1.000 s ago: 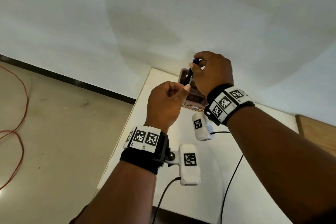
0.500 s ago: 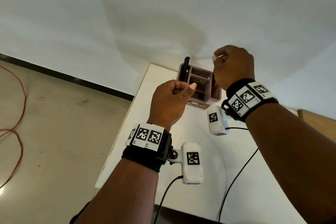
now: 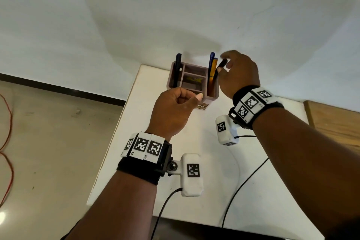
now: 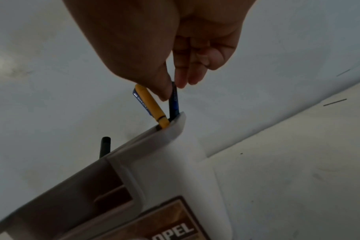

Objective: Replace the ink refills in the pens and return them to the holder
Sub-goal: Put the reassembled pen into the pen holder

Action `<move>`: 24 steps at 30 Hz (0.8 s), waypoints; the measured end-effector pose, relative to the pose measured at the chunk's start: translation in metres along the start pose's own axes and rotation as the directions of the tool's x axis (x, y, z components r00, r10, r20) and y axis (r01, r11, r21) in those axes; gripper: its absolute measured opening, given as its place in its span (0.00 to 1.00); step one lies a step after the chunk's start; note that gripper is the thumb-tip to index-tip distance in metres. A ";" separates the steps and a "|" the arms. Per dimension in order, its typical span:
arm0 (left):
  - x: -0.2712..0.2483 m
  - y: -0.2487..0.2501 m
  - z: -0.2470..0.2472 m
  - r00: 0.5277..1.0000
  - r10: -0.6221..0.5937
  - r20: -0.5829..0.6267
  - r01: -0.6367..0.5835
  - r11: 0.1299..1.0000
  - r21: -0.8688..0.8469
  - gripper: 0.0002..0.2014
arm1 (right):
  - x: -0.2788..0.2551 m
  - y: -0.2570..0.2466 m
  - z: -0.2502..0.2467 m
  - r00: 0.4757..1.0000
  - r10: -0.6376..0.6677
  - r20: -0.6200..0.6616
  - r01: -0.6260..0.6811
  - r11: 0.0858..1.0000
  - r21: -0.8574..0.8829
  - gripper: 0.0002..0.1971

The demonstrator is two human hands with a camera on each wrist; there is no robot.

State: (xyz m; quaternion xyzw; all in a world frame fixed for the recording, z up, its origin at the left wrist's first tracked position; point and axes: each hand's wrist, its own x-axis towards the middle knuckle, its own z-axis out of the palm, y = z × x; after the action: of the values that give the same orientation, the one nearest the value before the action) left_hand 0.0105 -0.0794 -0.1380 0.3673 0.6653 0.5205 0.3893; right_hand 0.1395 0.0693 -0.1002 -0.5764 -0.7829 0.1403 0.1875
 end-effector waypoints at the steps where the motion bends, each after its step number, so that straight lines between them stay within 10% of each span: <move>1: 0.000 0.000 0.001 1.000 0.000 0.006 0.000 1.000 0.013 0.08 | 0.000 0.000 0.000 1.000 0.001 0.005 -0.001 1.000 0.006 0.21; 18: -0.010 0.000 0.012 0.992 0.045 0.122 -0.059 0.992 0.113 0.12 | -0.011 -0.003 -0.053 0.982 -0.011 -0.189 0.044 0.984 0.173 0.05; 24: -0.028 0.008 0.035 0.980 0.123 0.154 -0.140 0.985 0.102 0.10 | -0.099 0.036 -0.099 0.923 0.216 -0.319 -0.065 0.903 0.425 0.08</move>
State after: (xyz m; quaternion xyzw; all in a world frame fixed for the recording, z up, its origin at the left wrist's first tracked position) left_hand 0.0546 -0.0891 -0.1317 0.4693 0.6372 0.4783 0.3807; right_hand 0.2417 -0.0141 -0.0406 -0.5962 -0.6446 0.2058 0.4320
